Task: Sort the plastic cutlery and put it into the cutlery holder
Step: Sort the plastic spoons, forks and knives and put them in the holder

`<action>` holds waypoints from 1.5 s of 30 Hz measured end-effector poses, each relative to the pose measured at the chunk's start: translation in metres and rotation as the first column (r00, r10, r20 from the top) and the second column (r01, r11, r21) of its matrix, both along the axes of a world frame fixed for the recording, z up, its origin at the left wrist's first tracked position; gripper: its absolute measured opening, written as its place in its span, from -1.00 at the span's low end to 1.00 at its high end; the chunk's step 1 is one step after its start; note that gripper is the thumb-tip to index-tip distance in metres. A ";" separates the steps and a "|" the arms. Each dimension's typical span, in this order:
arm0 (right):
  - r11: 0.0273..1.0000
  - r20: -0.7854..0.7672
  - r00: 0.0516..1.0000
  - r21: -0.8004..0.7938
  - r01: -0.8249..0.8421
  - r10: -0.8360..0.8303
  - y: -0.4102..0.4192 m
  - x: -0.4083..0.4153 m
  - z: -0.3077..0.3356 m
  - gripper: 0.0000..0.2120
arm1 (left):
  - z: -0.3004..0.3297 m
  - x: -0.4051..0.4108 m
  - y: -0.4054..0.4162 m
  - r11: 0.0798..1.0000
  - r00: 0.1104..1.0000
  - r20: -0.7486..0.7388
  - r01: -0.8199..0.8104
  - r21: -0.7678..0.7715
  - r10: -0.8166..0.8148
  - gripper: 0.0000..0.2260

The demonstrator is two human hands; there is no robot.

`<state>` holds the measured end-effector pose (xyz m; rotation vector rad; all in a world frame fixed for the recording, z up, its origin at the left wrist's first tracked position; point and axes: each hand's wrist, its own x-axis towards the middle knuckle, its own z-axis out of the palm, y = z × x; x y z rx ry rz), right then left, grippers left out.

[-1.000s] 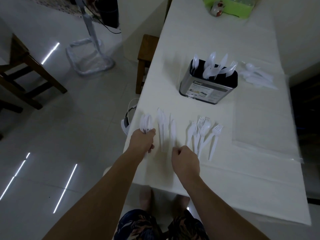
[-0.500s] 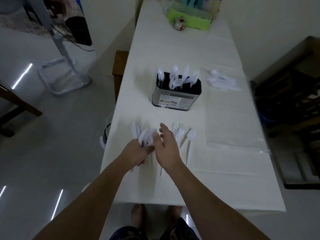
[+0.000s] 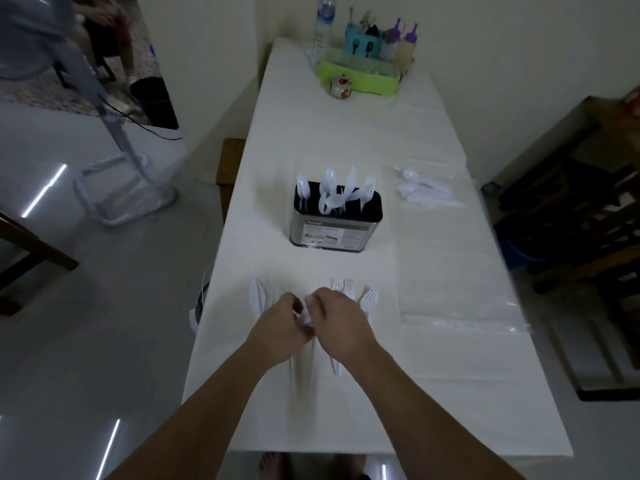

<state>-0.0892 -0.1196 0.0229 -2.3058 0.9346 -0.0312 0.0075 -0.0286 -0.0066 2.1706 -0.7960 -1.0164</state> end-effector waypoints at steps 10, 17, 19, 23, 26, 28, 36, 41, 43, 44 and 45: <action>0.818 0.155 0.922 0.530 0.224 -0.354 -0.064 -0.001 0.034 -0.84 | 0.017 0.013 -0.037 0.935 0.969 0.174 0.220 -0.278 -0.176 -0.87; 0.933 0.182 0.966 0.341 0.116 -0.186 -0.102 0.010 0.064 -0.79 | 0.024 0.034 -0.067 0.914 0.929 0.331 0.269 -0.303 -0.164 -0.81; 0.927 0.185 0.969 0.364 0.089 -0.166 -0.108 0.014 0.071 -0.81 | 0.025 0.035 -0.074 0.901 0.925 0.355 0.266 -0.343 -0.138 -0.83; 0.926 0.165 0.975 0.370 0.078 -0.148 -0.118 0.020 0.083 -0.86 | 0.023 0.039 -0.083 0.902 0.931 0.358 0.219 -0.373 -0.078 -0.87; 0.937 0.157 0.979 0.343 0.071 -0.132 -0.122 0.024 0.090 -0.87 | 0.026 0.040 -0.087 0.901 0.931 0.361 0.200 -0.385 -0.052 -0.86; 0.950 0.162 0.981 0.307 0.056 -0.110 -0.123 0.026 0.093 -0.87 | 0.030 0.042 -0.087 0.899 0.932 0.358 0.200 -0.389 -0.053 -0.87; 0.999 0.132 0.991 -0.031 0.016 -0.012 -0.127 0.040 0.123 -0.85 | 0.032 0.058 -0.075 0.897 0.932 0.335 0.025 -0.440 0.138 -0.70; 0.978 0.143 0.990 -0.204 0.031 -0.001 -0.136 0.041 0.145 -0.84 | 0.023 0.062 -0.068 0.913 0.859 0.480 0.039 -0.406 0.177 -0.62; 0.961 0.115 0.993 -0.274 0.043 -0.011 -0.142 0.042 0.146 -0.89 | 0.021 0.061 -0.071 0.932 0.807 0.581 0.125 -0.339 0.103 -0.59; 0.952 0.100 0.995 -0.302 0.043 -0.013 -0.145 0.044 0.145 -0.88 | 0.020 0.060 -0.073 0.936 0.776 0.627 0.166 -0.309 0.069 -0.59; 0.947 0.084 0.996 -0.319 0.035 -0.009 -0.147 0.046 0.144 -0.87 | 0.019 0.059 -0.076 0.937 0.748 0.663 0.199 -0.288 0.045 -0.58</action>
